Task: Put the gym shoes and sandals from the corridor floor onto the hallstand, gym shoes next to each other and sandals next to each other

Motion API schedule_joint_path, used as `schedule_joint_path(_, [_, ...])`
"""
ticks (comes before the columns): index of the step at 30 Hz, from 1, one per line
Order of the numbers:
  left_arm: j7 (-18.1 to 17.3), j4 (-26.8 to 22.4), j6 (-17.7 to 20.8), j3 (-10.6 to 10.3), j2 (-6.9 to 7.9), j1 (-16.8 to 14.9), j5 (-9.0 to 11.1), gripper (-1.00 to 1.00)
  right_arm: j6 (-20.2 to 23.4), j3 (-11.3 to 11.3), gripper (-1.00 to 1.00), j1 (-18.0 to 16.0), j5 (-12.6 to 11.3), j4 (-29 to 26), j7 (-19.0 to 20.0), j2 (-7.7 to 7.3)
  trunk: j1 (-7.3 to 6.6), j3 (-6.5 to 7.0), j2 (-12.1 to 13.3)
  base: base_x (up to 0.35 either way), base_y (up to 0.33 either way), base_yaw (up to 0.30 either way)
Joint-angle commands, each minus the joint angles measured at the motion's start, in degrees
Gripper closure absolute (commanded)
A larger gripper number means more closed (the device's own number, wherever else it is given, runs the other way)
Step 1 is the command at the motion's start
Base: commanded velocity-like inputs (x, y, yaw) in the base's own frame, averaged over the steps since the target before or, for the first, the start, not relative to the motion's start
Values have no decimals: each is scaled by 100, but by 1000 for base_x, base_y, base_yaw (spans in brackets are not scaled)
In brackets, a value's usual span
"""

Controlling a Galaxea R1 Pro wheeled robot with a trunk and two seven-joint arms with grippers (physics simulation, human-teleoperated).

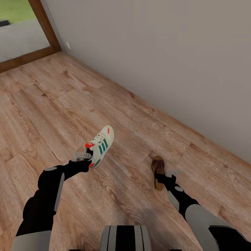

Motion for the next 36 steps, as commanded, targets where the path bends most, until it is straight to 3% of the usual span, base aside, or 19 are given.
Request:
schedule_joint_path(1, [-8,0,0,0,0,0,7,100,-1,0,-100,0,0,0,0,-1,2,-23,-2,0,0,3])
schedule_joint_path(25, [-8,0,0,0,0,-26,7,100,-14,-7,-100,0,-1,9,0,-5,64,-555,-34,0,0,0])
schedule_joint_path(36, [-8,0,0,0,0,-27,7,100,-14,-9,-100,0,-1,8,0,-5,64,-555,-34,0,0,0])
